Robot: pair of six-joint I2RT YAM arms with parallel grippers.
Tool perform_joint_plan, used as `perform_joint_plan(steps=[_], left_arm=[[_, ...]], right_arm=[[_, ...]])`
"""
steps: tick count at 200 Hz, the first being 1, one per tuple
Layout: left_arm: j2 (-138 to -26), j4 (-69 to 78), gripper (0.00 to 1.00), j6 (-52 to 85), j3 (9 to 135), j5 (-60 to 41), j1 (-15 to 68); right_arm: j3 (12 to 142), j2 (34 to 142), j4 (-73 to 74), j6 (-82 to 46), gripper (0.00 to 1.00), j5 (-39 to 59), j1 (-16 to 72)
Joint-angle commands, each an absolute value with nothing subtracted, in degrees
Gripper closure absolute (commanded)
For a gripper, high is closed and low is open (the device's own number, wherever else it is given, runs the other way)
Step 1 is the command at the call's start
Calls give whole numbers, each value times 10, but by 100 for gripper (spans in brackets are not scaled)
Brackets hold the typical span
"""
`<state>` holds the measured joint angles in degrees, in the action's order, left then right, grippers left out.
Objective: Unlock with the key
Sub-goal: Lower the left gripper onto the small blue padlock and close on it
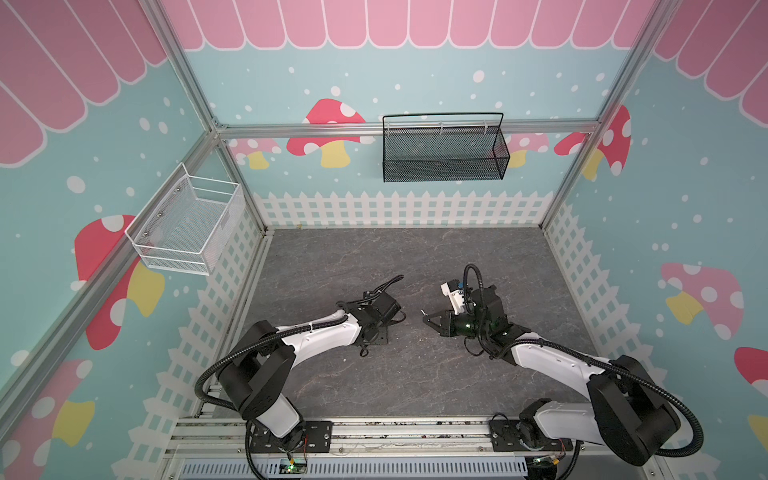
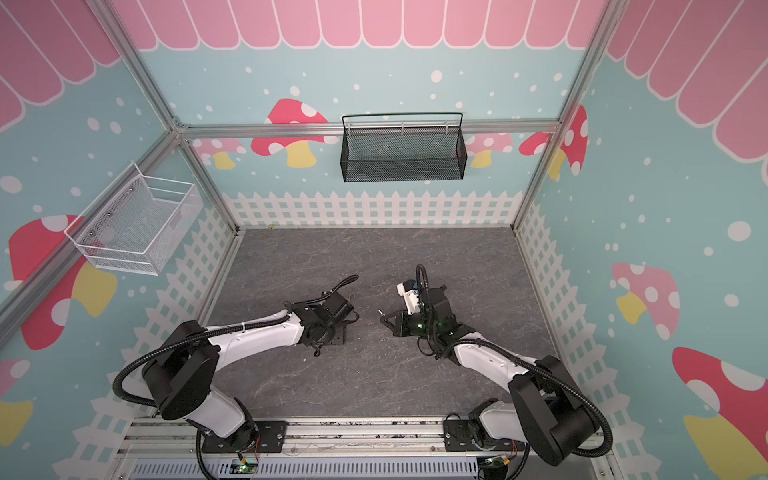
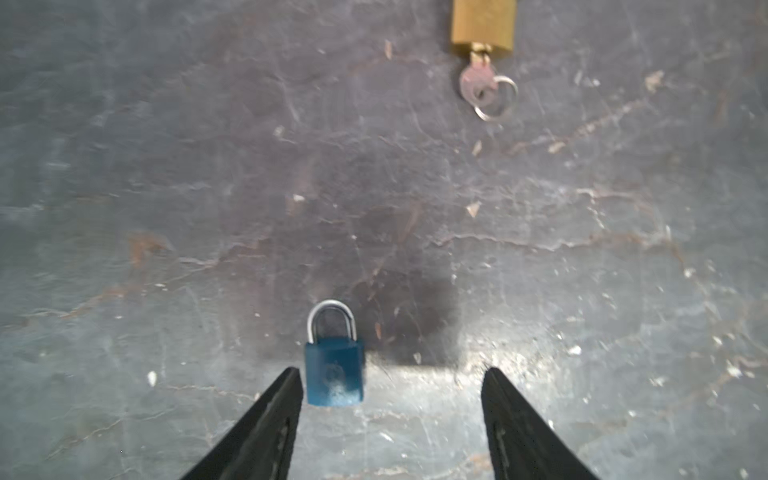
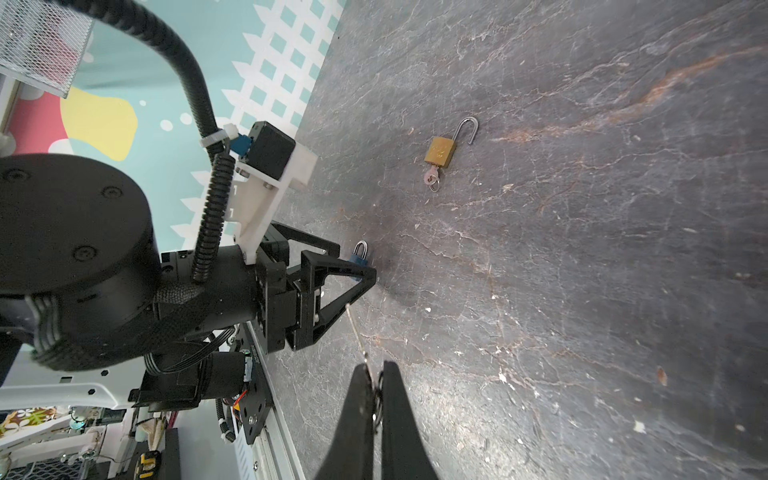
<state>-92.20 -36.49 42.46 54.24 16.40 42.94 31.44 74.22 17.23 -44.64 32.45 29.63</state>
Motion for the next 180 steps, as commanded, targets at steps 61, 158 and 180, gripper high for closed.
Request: perform_joint_plan(steps=[61, 158, 180], left_arm=[[-939, -370, 42, 490, 524, 162, 405], [-969, -372, 50, 509, 538, 130, 405], [-970, -373, 52, 513, 540, 124, 407]], right_arm=[[307, 756, 184, -447, 100, 316, 299], [308, 765, 183, -447, 100, 318, 299], [309, 766, 183, -447, 100, 318, 298]])
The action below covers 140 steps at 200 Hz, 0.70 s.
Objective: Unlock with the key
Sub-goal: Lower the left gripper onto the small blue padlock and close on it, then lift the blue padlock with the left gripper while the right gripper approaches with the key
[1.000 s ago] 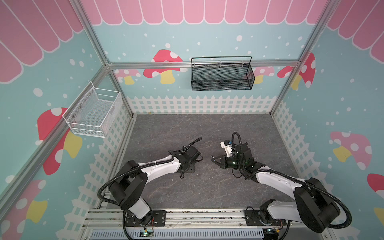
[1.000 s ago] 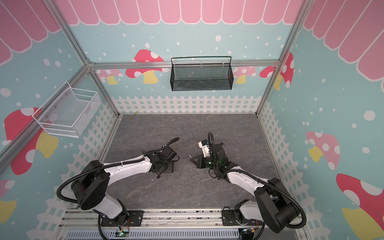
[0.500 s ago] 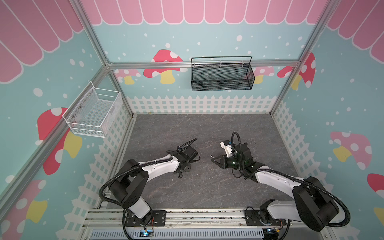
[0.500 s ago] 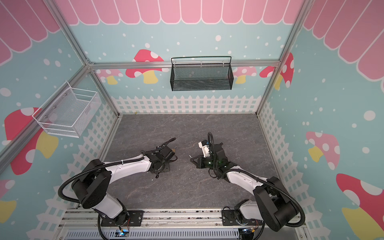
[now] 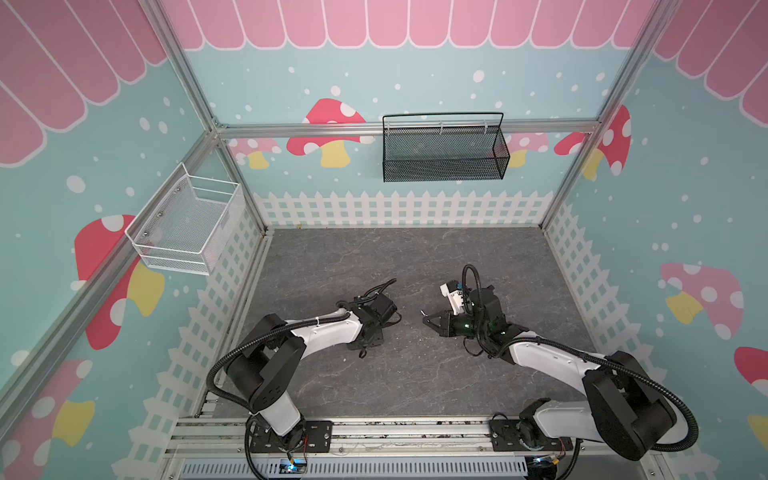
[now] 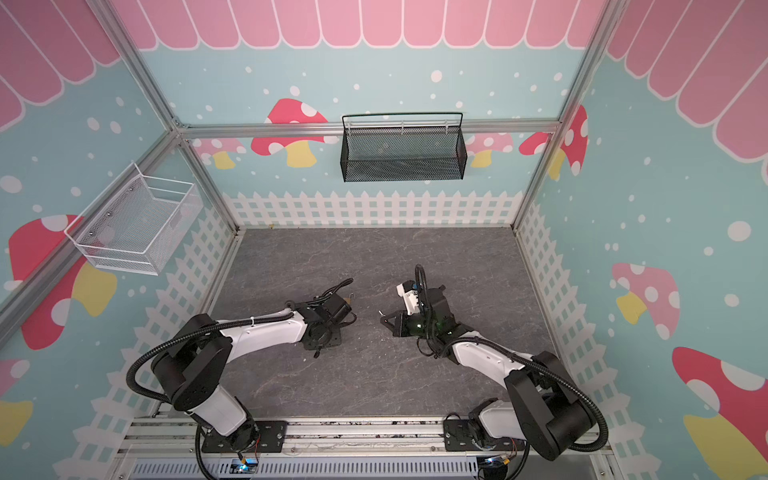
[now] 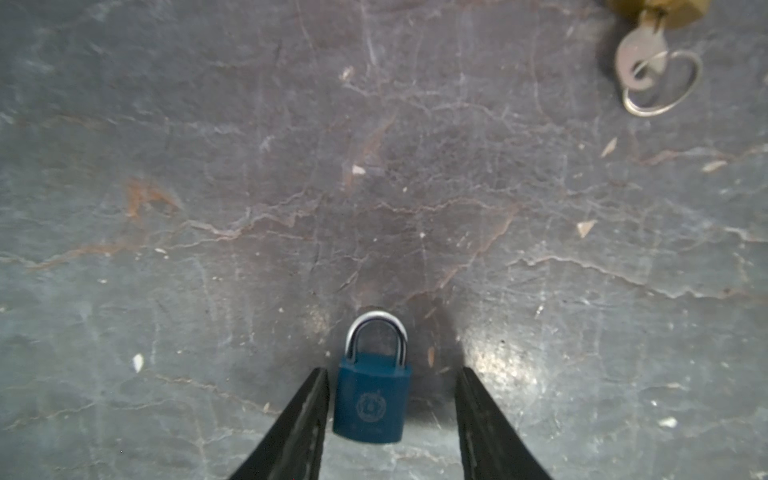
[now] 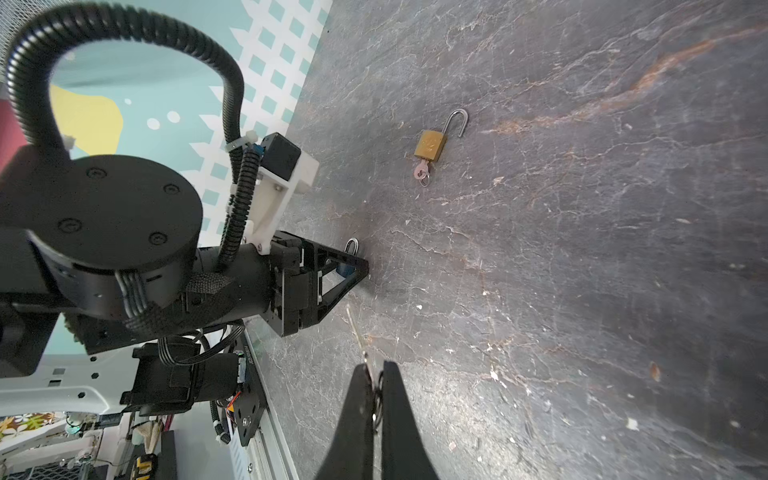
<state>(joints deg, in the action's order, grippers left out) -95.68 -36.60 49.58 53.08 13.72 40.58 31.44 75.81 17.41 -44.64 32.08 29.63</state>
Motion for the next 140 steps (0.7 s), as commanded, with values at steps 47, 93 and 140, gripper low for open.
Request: perform_joint_plan(steps=[47, 93, 140], left_arm=[[-975, -380, 58, 527, 538, 129, 410], [-975, -382, 65, 536, 534, 124, 410], [-975, -389, 68, 530, 534, 132, 410]], right_arm=[[310, 773, 184, -448, 100, 322, 299], [309, 774, 185, -448, 100, 322, 299], [313, 778, 187, -449, 100, 323, 298]])
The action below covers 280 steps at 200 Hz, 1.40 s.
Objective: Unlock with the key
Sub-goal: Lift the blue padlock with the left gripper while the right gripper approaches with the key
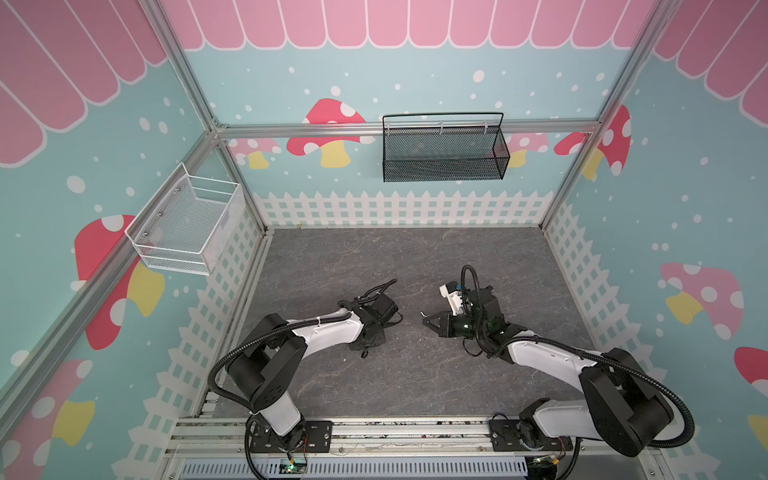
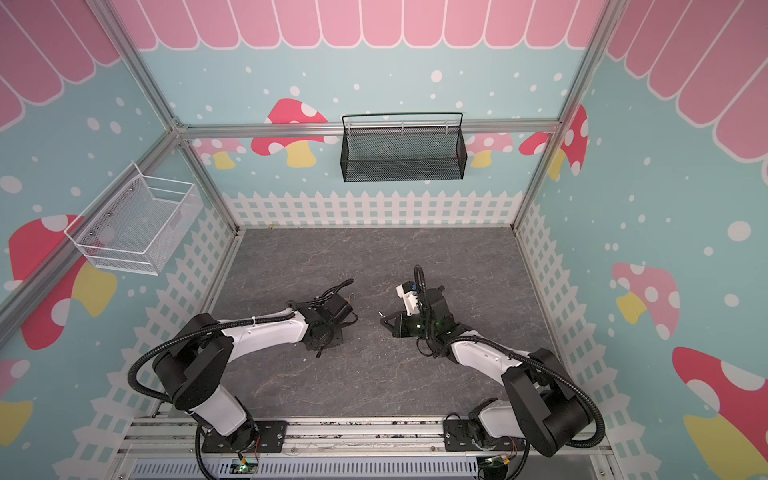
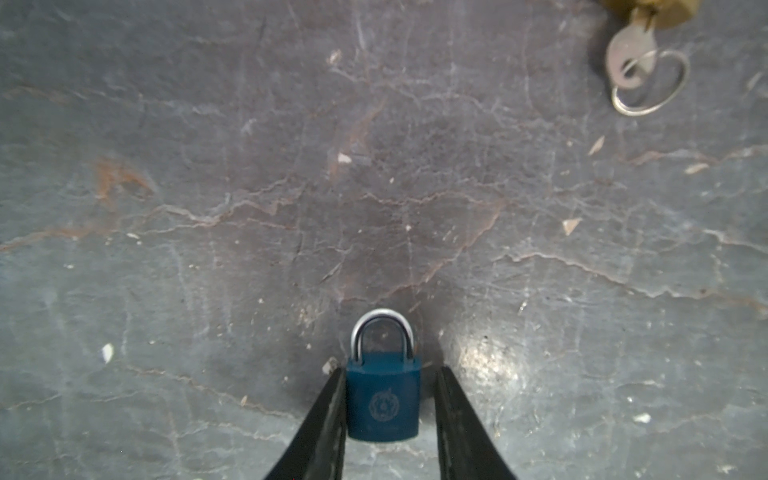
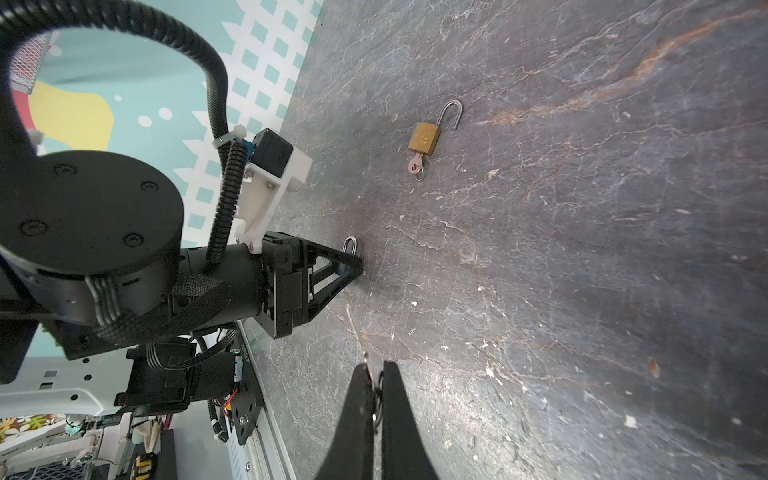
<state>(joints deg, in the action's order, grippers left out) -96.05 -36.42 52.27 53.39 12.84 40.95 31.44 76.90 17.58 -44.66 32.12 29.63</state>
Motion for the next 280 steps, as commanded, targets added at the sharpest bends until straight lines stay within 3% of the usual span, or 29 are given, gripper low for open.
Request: perform_joint_plan(steps=[1, 88, 123, 222, 280], left_arm=[[-975, -389, 68, 530, 534, 132, 410], [-958, -392, 87, 523, 545, 128, 411], [-932, -393, 100, 523, 552, 131, 411], [-809, -392, 100, 583, 609, 153, 440], [-789, -357, 100, 643, 650, 207, 469]], right_arm=[[313, 777, 187, -449, 100, 323, 299], [315, 775, 189, -452, 100, 325, 298], [311, 762, 186, -455, 100, 325, 299], [304, 675, 130, -487, 100, 286, 302], [301, 660, 131, -519, 100, 217, 359]])
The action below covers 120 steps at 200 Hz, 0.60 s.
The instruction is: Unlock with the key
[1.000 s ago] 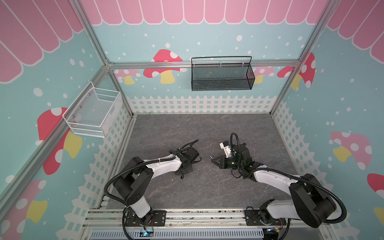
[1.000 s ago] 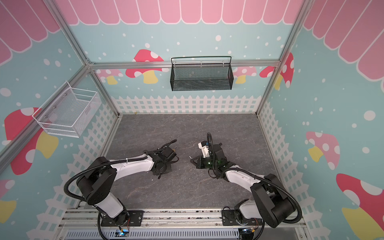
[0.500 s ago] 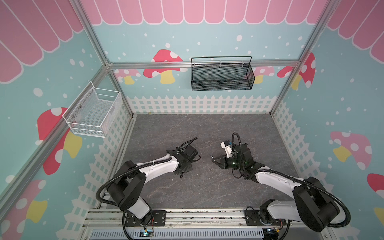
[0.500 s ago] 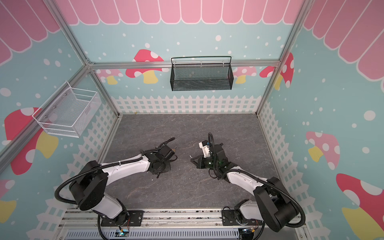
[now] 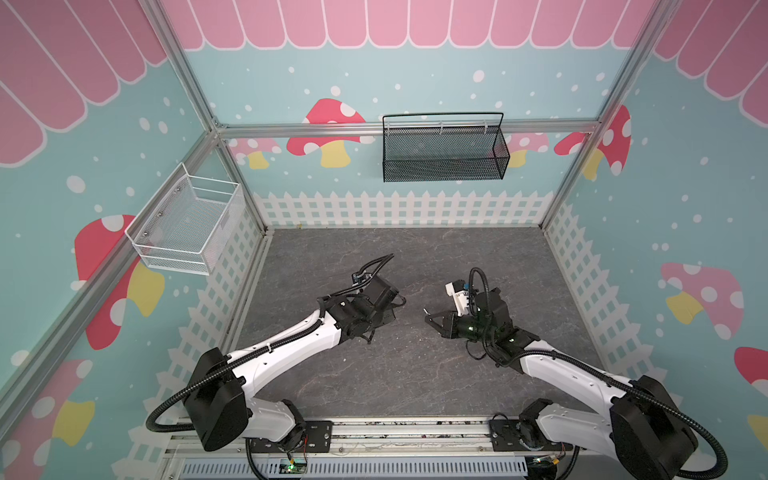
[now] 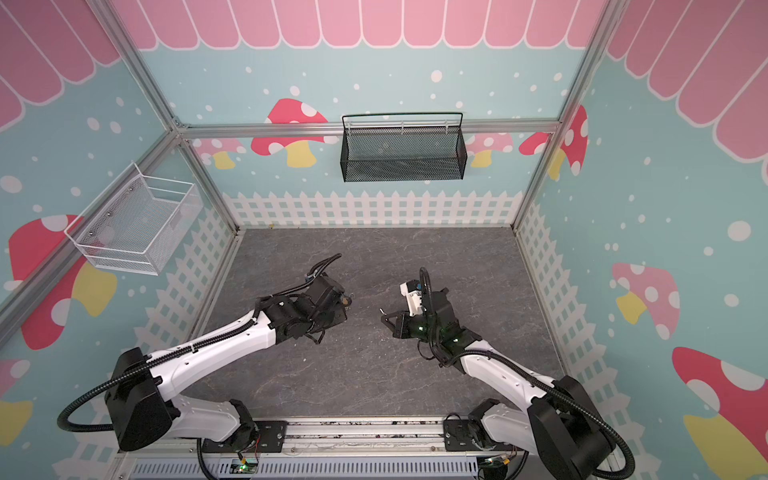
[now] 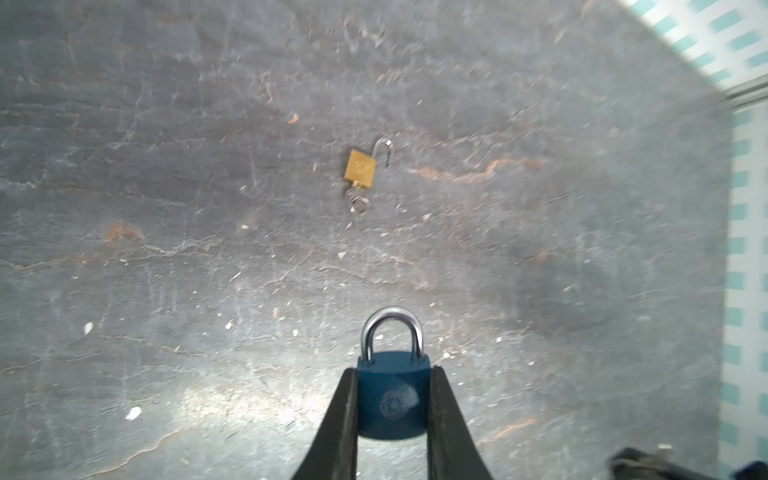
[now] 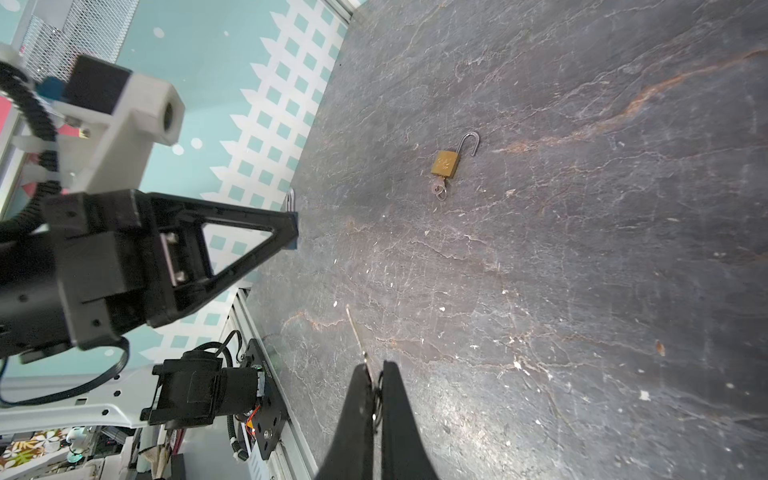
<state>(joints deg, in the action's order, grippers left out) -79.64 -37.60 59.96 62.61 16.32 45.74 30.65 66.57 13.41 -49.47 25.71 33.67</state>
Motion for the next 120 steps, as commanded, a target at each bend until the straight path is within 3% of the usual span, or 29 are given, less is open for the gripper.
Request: perform_joint_plan(steps=[1, 120], left_arm=[[-789, -356, 100, 643, 650, 208, 469], [-831, -354, 100, 652, 707, 244, 498]], right_arm=[[301, 659, 131, -520, 100, 216, 361], [303, 718, 321, -630, 100, 188, 444]])
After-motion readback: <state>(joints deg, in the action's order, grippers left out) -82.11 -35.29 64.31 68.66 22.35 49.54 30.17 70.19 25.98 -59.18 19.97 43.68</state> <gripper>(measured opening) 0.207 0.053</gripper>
